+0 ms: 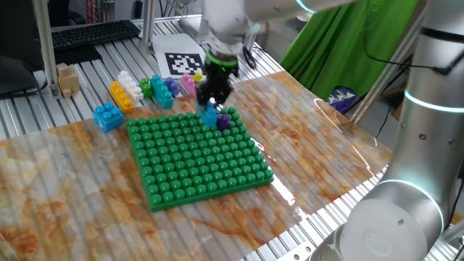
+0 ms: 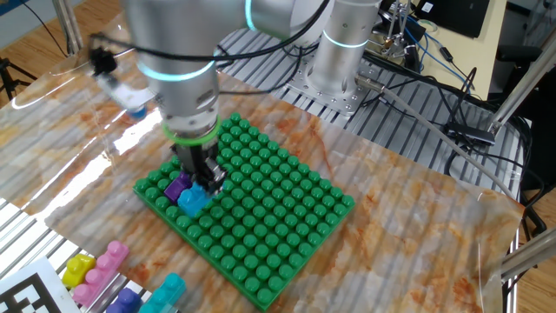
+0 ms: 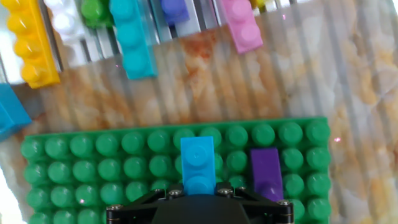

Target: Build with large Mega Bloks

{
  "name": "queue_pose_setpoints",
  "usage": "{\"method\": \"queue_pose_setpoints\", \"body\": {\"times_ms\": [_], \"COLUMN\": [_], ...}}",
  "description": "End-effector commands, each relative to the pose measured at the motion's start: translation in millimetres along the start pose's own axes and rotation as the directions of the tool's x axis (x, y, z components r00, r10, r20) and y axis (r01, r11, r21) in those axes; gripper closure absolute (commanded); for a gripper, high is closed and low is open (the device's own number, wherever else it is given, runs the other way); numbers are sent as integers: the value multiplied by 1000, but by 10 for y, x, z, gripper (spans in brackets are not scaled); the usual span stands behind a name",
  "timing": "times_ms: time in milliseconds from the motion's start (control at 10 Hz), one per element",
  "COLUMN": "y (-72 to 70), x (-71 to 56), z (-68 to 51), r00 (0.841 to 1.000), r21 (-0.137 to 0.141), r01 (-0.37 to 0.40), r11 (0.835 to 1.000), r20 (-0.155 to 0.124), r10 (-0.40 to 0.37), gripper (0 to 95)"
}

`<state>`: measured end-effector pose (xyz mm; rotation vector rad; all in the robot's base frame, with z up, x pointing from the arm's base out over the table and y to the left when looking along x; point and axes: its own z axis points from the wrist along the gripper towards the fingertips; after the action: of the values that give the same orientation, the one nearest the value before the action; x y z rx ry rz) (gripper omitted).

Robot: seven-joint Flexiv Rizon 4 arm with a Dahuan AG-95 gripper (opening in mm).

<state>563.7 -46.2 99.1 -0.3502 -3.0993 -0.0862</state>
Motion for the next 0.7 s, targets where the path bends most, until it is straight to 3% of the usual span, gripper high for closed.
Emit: {"method": "queue_pose_setpoints", "body": {"times_ms": [100, 400, 700], "y": [5, 9, 1], "x": [-31, -31, -11], "z": [47, 154, 230], "r00": [1000, 998, 997], "r21": [-8, -24, -25], "r01": [-15, -54, -62], "r11": [1000, 998, 998], "r20": [-4, 28, 34], "r10": [15, 55, 63], "gripper": [950, 950, 950]}}
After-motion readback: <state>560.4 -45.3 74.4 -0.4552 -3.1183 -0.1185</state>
